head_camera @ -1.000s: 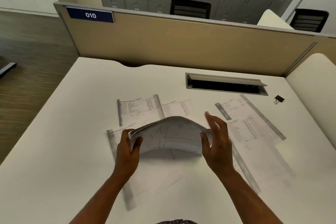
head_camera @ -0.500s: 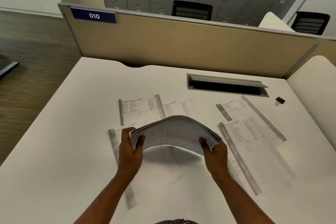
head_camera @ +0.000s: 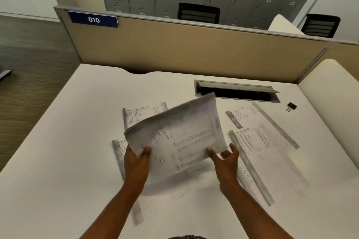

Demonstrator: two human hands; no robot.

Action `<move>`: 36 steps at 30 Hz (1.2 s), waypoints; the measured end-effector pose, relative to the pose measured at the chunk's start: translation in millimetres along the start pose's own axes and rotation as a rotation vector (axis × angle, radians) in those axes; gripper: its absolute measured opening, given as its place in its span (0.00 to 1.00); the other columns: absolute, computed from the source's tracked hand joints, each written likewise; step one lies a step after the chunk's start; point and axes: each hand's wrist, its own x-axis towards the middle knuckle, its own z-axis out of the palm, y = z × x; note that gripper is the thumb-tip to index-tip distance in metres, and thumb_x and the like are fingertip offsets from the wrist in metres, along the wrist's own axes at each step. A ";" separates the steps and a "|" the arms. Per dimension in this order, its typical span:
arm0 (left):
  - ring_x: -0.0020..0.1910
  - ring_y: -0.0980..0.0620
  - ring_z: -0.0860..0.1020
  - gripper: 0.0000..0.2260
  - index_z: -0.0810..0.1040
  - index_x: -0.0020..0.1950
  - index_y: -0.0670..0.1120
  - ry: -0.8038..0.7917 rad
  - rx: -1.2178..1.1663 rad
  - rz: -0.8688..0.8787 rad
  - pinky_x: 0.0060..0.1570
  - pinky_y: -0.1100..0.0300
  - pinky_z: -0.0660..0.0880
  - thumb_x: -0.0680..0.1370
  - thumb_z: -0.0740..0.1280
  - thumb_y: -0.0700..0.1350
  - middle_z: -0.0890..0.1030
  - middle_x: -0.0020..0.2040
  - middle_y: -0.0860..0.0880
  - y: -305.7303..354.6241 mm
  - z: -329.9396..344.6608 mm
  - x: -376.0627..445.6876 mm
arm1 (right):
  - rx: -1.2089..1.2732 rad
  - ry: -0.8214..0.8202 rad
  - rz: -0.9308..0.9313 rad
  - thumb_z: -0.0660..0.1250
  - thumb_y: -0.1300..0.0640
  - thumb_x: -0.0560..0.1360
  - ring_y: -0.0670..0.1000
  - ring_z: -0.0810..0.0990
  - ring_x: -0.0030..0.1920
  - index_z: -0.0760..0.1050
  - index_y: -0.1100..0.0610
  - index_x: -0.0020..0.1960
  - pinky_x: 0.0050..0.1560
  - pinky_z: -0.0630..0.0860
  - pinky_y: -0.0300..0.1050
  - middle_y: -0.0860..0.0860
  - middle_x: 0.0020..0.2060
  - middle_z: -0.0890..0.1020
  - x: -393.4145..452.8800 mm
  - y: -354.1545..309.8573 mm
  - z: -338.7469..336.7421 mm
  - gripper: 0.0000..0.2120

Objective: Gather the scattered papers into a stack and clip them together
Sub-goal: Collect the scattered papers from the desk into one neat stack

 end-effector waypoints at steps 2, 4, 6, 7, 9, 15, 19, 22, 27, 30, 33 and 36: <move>0.58 0.49 0.79 0.20 0.70 0.70 0.47 -0.021 -0.132 -0.076 0.47 0.63 0.79 0.78 0.68 0.42 0.80 0.60 0.48 1.1 5.9 -5.2 | 0.259 -0.162 0.148 0.86 0.52 0.61 0.54 0.83 0.61 0.66 0.52 0.75 0.62 0.79 0.56 0.52 0.61 0.84 -4.7 -0.7 11.0 0.49; 0.57 0.50 0.80 0.19 0.71 0.68 0.47 -0.050 -0.244 -0.141 0.44 0.67 0.79 0.78 0.68 0.40 0.81 0.60 0.47 1.8 12.5 -11.6 | 0.465 -0.331 0.202 0.81 0.57 0.67 0.57 0.83 0.63 0.70 0.52 0.73 0.64 0.77 0.61 0.54 0.62 0.84 -10.5 -6.4 21.9 0.38; 0.57 0.49 0.81 0.17 0.74 0.65 0.49 -0.113 -0.326 -0.199 0.48 0.62 0.81 0.77 0.68 0.39 0.82 0.59 0.47 -5.4 14.0 -15.0 | 0.552 -0.401 0.152 0.71 0.66 0.75 0.57 0.82 0.63 0.73 0.50 0.70 0.65 0.77 0.62 0.54 0.63 0.83 -14.5 -15.5 29.6 0.26; 0.57 0.48 0.82 0.16 0.75 0.64 0.50 -0.148 -0.357 -0.231 0.51 0.56 0.81 0.77 0.68 0.39 0.83 0.59 0.47 -8.2 13.2 -15.9 | 0.551 -0.397 0.111 0.68 0.69 0.76 0.56 0.83 0.63 0.74 0.50 0.69 0.63 0.78 0.61 0.54 0.63 0.84 -15.0 -20.6 31.7 0.25; 0.58 0.46 0.81 0.17 0.74 0.64 0.51 -0.168 -0.370 -0.274 0.54 0.48 0.80 0.77 0.69 0.40 0.83 0.59 0.48 -13.4 6.4 -14.2 | 0.492 -0.358 0.027 0.69 0.71 0.76 0.56 0.84 0.61 0.76 0.49 0.66 0.60 0.80 0.59 0.54 0.61 0.84 -13.1 -27.3 32.6 0.24; 0.71 0.60 0.64 0.33 0.62 0.74 0.55 -0.098 0.092 0.092 0.68 0.60 0.64 0.74 0.74 0.49 0.66 0.72 0.60 24.1 3.7 -1.3 | 0.157 -0.260 -0.189 0.73 0.69 0.74 0.51 0.86 0.52 0.82 0.50 0.52 0.49 0.83 0.44 0.47 0.48 0.88 -8.2 -47.9 18.4 0.15; 0.63 0.61 0.73 0.16 0.69 0.67 0.59 -0.211 0.165 0.313 0.63 0.63 0.72 0.80 0.66 0.48 0.75 0.64 0.60 56.3 16.4 5.4 | 0.043 -0.296 -0.269 0.72 0.66 0.76 0.51 0.86 0.49 0.81 0.46 0.50 0.42 0.84 0.44 0.46 0.44 0.87 -14.9 -51.7 18.3 0.14; 0.54 0.59 0.78 0.09 0.72 0.60 0.56 -0.238 0.132 0.321 0.54 0.55 0.80 0.80 0.60 0.50 0.79 0.55 0.58 62.9 20.1 2.5 | 0.012 -0.220 -0.326 0.73 0.62 0.77 0.52 0.85 0.50 0.81 0.40 0.50 0.45 0.85 0.48 0.46 0.45 0.86 -16.1 -53.8 23.6 0.16; 0.60 0.60 0.75 0.13 0.69 0.65 0.54 -0.231 0.099 0.369 0.57 0.66 0.74 0.80 0.61 0.46 0.77 0.59 0.55 59.7 19.1 -4.0 | -0.019 -0.161 -0.456 0.76 0.60 0.74 0.48 0.84 0.52 0.77 0.45 0.55 0.45 0.82 0.35 0.46 0.48 0.84 -20.7 -61.1 23.9 0.16; 0.56 0.66 0.74 0.11 0.68 0.64 0.46 -0.235 0.164 0.416 0.55 0.74 0.69 0.82 0.59 0.37 0.75 0.57 0.57 60.3 20.1 -6.1 | 0.017 -0.125 -0.505 0.77 0.62 0.72 0.39 0.79 0.60 0.73 0.47 0.66 0.55 0.81 0.37 0.42 0.59 0.80 -22.1 -61.9 22.8 0.26; 0.55 0.69 0.74 0.11 0.68 0.65 0.41 -0.249 0.186 0.403 0.54 0.76 0.69 0.82 0.58 0.36 0.75 0.56 0.56 56.9 20.1 -4.5 | -0.047 -0.051 -0.642 0.78 0.62 0.72 0.44 0.75 0.67 0.62 0.47 0.76 0.60 0.80 0.40 0.38 0.65 0.74 -23.3 -62.4 24.2 0.39; 0.59 0.69 0.73 0.14 0.66 0.68 0.43 -0.258 0.182 0.363 0.56 0.76 0.69 0.82 0.59 0.38 0.75 0.60 0.55 53.6 18.8 -1.2 | -0.308 0.054 -0.963 0.76 0.64 0.73 0.41 0.71 0.69 0.61 0.45 0.77 0.61 0.76 0.31 0.51 0.65 0.75 -23.4 -68.2 21.1 0.39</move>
